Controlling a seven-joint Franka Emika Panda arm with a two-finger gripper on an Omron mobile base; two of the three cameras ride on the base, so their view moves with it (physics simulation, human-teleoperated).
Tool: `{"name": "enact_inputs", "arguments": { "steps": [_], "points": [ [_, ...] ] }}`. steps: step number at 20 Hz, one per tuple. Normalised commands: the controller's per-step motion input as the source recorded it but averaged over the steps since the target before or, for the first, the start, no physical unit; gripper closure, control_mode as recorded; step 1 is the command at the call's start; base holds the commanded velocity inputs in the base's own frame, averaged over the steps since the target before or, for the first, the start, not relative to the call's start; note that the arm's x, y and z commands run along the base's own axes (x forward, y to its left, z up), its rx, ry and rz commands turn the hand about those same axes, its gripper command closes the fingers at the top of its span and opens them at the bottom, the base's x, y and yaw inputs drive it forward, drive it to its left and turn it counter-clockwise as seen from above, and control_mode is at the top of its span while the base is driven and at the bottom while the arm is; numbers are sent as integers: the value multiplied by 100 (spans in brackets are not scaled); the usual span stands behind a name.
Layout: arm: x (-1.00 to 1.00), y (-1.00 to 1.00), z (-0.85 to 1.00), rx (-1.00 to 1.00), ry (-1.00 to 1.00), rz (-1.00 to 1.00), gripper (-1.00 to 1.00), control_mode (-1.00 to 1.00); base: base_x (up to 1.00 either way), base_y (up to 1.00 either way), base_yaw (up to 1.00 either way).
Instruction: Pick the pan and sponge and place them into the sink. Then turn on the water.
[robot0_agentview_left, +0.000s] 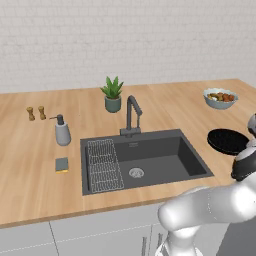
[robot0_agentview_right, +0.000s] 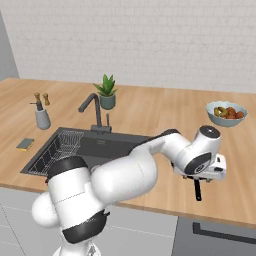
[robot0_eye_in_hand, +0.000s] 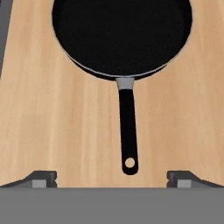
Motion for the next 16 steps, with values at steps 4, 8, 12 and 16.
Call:
{"name": "enact_inputs", "arguments": {
  "steps": [4, 8, 12, 16],
  "points": [
    [31, -15, -34, 0, 0, 8, -100, -100, 0, 0, 0],
    [22, -10, -37, 5, 0, 9, -100, -100, 0, 0, 0],
    [31, -6, -27, 7, 0, 8, -100, -100, 0, 0, 0],
    [34, -4, -21, 6, 3, 7, -100, -100, 0, 0, 0]
  ]
}}
